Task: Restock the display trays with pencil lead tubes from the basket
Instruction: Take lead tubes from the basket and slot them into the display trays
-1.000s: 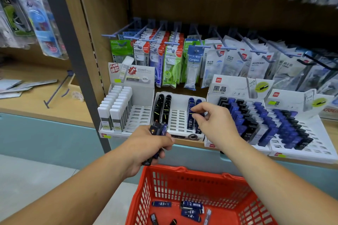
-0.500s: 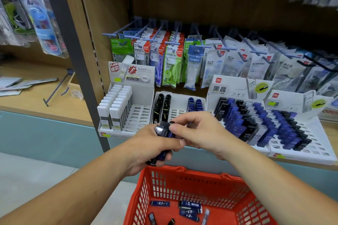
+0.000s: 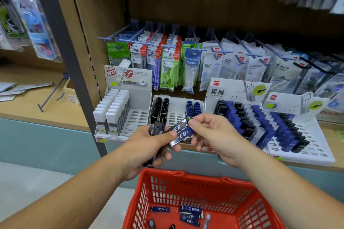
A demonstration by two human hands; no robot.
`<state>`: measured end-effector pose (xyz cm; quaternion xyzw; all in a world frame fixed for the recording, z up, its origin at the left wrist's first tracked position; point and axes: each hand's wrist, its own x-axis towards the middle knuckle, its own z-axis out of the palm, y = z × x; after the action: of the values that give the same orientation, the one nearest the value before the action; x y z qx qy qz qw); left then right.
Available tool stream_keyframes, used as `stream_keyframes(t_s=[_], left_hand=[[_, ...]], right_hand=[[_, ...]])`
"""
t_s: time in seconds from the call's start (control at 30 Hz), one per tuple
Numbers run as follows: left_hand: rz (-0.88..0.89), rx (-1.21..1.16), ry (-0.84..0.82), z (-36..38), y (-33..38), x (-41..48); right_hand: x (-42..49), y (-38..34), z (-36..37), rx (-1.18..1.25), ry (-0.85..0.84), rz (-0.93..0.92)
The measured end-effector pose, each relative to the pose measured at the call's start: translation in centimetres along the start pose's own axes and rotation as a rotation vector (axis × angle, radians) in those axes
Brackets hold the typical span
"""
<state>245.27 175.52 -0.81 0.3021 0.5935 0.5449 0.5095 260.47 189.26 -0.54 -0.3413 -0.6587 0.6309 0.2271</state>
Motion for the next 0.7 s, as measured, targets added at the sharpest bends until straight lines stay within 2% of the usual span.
stream_keyframes(t_s=[0.2,0.33,0.43,0.7], left_hand=[[0.012,0.016,0.011,0.3,0.0,0.1],[0.027,0.043,0.044,0.3,0.0,0.0],[0.019,0.077,0.049,0.0,0.2,-0.3],[-0.019,0.187,0.132,-1.1,-0.1,-0.3]], right_hand=[[-0.3,0.1,-0.5,0.065,0.003,0.008],[-0.4,-0.4,-0.4,0.233,-0.045,0.024],[-0.3,-0.3,-0.3,0.19,-0.079,0.058],[0.3,-0.4,-0.7,-0.02,0.2,-0.075]])
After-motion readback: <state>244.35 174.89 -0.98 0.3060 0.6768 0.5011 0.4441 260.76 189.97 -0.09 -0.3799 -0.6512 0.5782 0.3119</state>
